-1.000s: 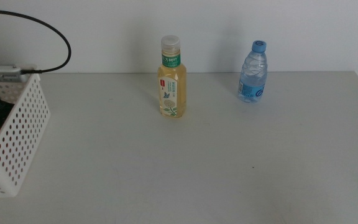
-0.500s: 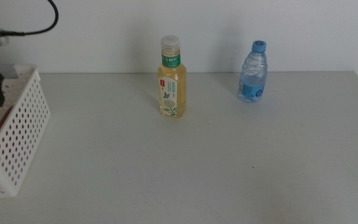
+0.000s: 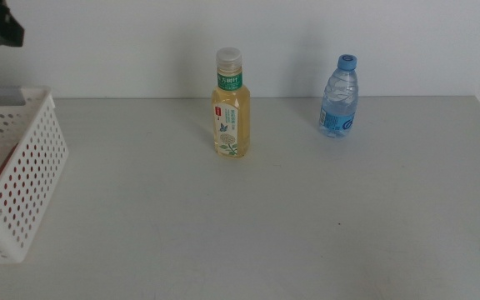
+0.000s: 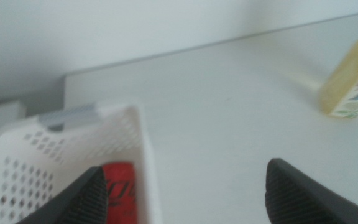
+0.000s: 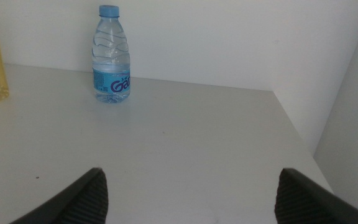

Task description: Use arms to grab the bottles and put them into the dustbin to the left of the table.

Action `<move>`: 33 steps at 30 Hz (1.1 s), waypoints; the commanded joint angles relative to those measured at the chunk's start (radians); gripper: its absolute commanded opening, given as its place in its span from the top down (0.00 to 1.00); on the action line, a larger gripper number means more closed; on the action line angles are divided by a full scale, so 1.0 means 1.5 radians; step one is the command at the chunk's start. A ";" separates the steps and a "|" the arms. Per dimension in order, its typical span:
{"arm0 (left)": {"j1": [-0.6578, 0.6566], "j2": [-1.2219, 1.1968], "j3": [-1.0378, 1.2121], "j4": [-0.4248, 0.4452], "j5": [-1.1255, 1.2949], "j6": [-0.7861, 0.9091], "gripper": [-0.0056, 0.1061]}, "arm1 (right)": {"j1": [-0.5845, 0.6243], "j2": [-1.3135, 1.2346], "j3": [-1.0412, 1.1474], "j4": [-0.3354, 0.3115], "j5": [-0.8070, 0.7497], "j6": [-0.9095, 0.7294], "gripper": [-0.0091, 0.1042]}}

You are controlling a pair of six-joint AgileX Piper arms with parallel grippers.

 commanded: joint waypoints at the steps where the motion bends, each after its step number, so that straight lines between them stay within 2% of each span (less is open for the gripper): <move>1: -0.045 -0.055 0.013 -0.006 -0.083 -0.005 0.20 | -0.001 -0.014 -0.007 -0.006 -0.053 -0.003 0.09; 7: -0.139 -0.108 0.093 -0.014 -0.154 -0.014 0.20 | -0.001 -0.014 -0.007 -0.006 -0.053 -0.003 0.09; 10: -0.187 -0.130 0.168 -0.013 -0.251 -0.014 0.20 | -0.001 -0.014 -0.007 -0.006 -0.053 -0.003 0.09; 15: -0.265 -0.176 0.389 0.014 -0.571 -0.046 0.20 | -0.001 -0.014 -0.007 -0.006 -0.053 -0.003 0.09; 19: -0.308 -0.185 0.539 0.056 -0.790 -0.144 0.20 | -0.001 -0.014 -0.007 -0.006 -0.053 -0.003 0.09; 22: -0.317 -0.182 0.624 0.108 -0.909 -0.229 0.20 | -0.001 -0.014 -0.007 -0.006 -0.053 -0.003 0.09; 26: -0.317 -0.182 0.685 0.143 -0.943 -0.315 0.20 | -0.001 -0.014 -0.007 -0.006 -0.053 -0.003 0.09; 33: -0.313 -0.182 0.708 0.142 -0.934 -0.318 0.20 | -0.001 -0.014 -0.007 -0.006 -0.053 -0.003 0.09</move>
